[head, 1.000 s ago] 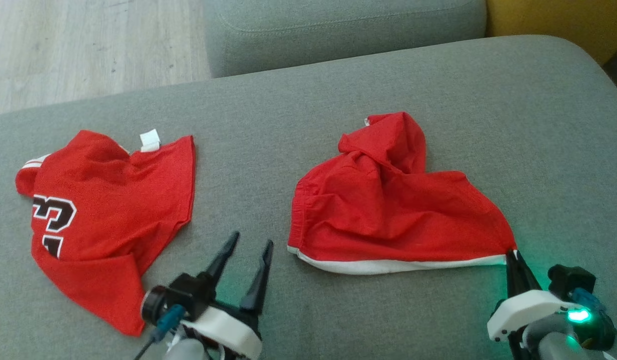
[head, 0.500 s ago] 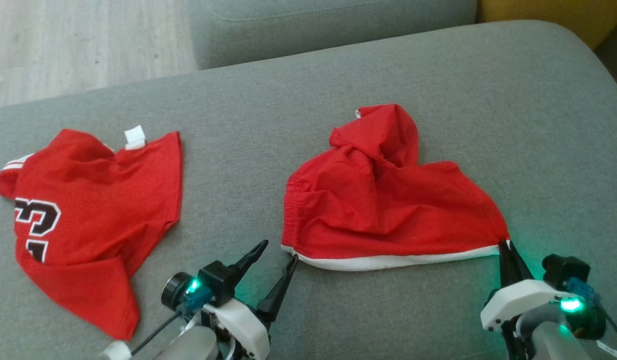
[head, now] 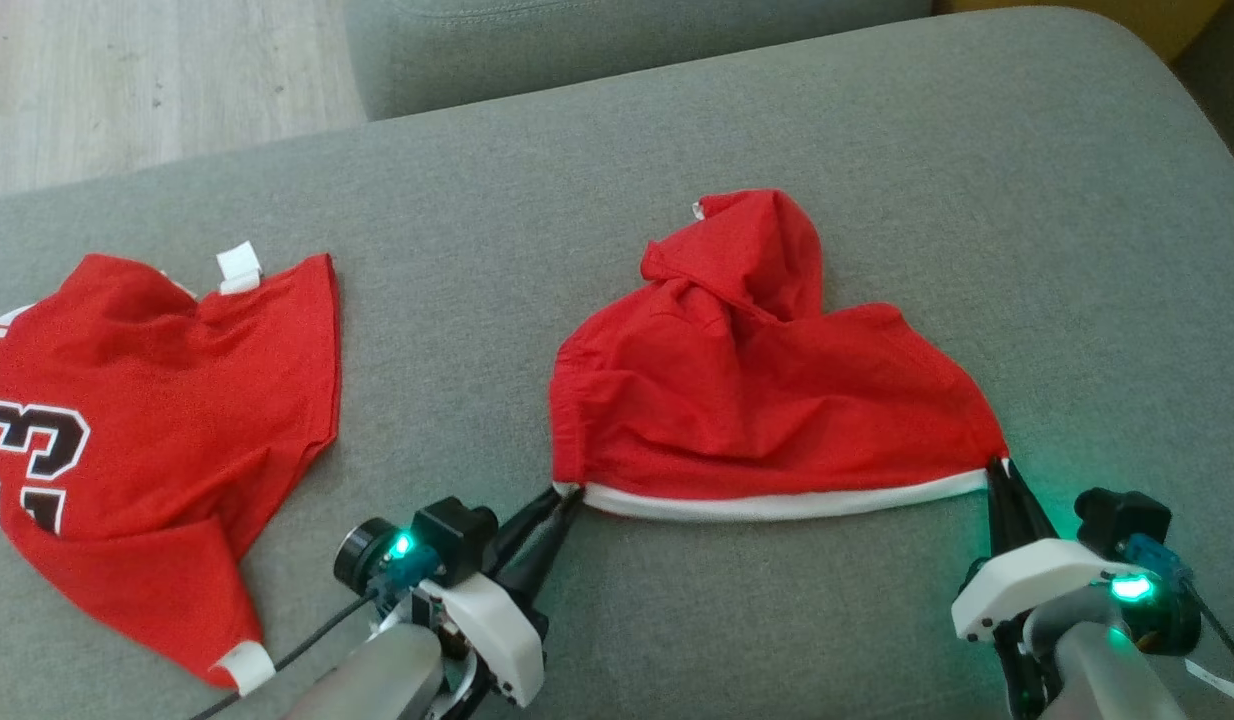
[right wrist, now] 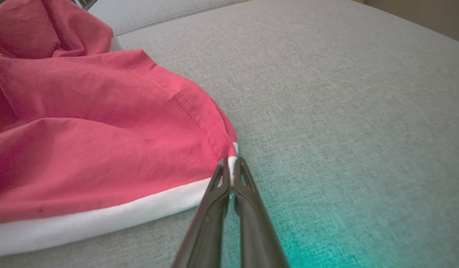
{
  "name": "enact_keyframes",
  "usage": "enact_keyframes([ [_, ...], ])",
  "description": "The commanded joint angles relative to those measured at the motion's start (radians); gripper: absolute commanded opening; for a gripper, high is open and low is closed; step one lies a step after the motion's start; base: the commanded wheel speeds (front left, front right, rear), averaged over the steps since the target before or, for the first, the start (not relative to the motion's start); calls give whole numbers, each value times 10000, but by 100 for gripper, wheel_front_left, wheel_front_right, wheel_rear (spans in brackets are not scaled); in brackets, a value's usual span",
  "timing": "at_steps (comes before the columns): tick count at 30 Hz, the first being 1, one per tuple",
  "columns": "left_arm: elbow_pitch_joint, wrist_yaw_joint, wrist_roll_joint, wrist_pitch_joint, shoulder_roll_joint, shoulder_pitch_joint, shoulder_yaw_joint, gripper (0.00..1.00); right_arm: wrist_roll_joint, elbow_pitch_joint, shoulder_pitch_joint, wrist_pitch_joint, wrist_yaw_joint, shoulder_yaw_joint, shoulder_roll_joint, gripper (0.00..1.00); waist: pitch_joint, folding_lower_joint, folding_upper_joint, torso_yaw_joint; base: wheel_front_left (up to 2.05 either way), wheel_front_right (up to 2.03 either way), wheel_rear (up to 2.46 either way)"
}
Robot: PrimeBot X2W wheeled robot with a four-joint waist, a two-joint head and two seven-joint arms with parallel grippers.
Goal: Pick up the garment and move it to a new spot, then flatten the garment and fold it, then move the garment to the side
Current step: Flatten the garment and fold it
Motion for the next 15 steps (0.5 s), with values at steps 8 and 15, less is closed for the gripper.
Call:
enact_keyframes([
  [8,-800,15,-259,-209,475,-350,730,0,229,-734,-271,-140,-7,704,-41,0,-517,0,0,12,0,0,0],
  [15,-1737,55,17,-137,1480,-998,1409,0,2042,-2190,-639,-140,-7,1997,-41,0,-1113,0,0,-169,0,0,0],
])
